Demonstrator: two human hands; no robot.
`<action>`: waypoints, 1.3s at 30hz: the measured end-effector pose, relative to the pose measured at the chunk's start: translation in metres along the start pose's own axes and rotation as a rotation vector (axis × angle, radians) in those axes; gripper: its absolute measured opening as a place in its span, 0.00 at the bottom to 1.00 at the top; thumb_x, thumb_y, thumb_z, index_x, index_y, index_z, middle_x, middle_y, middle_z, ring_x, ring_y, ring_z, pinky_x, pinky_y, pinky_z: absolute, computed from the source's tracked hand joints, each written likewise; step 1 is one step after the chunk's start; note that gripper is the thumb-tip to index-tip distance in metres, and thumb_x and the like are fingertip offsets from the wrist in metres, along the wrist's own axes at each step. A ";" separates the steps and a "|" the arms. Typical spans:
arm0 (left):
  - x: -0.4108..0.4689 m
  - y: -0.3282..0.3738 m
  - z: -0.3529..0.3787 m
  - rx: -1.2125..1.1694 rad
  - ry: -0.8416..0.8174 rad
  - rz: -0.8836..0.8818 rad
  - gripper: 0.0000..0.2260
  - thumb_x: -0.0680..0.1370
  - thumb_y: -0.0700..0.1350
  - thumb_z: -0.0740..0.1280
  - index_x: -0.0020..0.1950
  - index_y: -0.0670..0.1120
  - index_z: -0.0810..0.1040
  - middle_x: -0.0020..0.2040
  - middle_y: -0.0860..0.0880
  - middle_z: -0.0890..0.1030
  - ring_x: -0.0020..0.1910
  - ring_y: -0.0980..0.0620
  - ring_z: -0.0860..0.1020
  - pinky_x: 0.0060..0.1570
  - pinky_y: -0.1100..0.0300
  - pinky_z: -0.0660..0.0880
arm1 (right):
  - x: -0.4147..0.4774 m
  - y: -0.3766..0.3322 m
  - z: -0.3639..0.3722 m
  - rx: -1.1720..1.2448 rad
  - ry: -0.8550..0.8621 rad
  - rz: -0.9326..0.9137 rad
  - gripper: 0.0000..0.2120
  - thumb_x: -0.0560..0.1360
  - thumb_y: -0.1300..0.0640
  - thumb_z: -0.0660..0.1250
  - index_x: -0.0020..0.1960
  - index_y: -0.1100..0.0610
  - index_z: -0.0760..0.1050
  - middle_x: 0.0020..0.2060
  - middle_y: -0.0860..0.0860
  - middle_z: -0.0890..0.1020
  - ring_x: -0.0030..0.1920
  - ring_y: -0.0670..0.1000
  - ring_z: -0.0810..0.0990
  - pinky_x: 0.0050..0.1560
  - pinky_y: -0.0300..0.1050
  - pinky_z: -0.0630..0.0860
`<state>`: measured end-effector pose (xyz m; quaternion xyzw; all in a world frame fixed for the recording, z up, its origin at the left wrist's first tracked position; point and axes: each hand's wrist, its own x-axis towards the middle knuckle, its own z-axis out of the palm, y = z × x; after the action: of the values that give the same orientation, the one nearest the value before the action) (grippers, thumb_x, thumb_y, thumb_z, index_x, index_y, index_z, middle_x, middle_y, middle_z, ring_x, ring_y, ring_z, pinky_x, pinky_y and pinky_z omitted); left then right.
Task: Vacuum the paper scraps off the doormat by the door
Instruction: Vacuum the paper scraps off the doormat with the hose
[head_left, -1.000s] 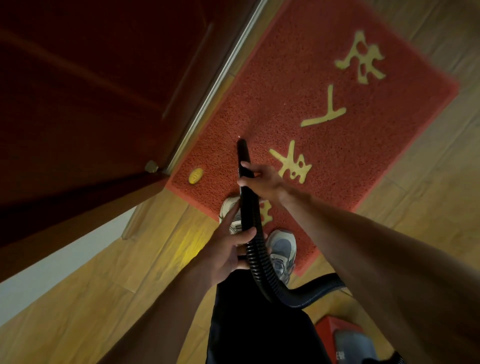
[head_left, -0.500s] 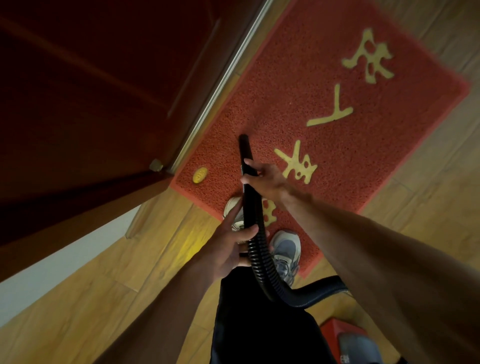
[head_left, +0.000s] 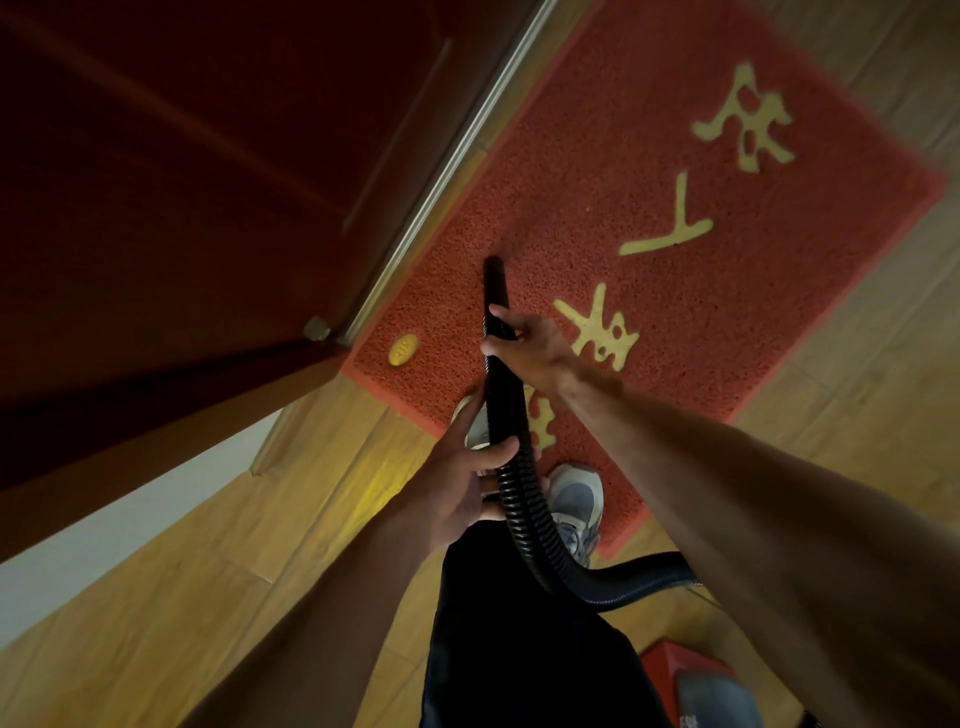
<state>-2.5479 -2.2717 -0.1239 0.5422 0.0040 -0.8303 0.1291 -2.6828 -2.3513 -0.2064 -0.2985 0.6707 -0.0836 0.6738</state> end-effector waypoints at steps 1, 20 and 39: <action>0.000 0.000 -0.001 -0.001 -0.003 -0.007 0.28 0.71 0.41 0.71 0.63 0.69 0.72 0.51 0.41 0.83 0.49 0.38 0.83 0.51 0.40 0.79 | -0.001 0.002 0.001 0.005 -0.003 0.020 0.29 0.75 0.57 0.69 0.75 0.49 0.68 0.54 0.51 0.82 0.46 0.46 0.82 0.46 0.37 0.78; -0.021 -0.054 0.005 -0.057 0.006 -0.056 0.34 0.69 0.42 0.72 0.70 0.66 0.67 0.50 0.40 0.84 0.46 0.39 0.84 0.42 0.47 0.80 | -0.036 0.045 0.004 0.020 -0.073 0.107 0.27 0.75 0.58 0.71 0.72 0.47 0.70 0.59 0.54 0.81 0.43 0.43 0.81 0.30 0.30 0.75; -0.027 -0.108 0.016 -0.126 0.041 0.016 0.33 0.69 0.40 0.73 0.69 0.65 0.70 0.55 0.39 0.83 0.49 0.38 0.83 0.42 0.47 0.81 | -0.056 0.080 0.008 -0.050 -0.119 0.037 0.28 0.74 0.55 0.71 0.73 0.44 0.70 0.59 0.53 0.81 0.52 0.49 0.83 0.51 0.44 0.82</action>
<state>-2.5756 -2.1635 -0.1075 0.5497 0.0545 -0.8162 0.1692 -2.7026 -2.2558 -0.2004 -0.3075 0.6366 -0.0364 0.7063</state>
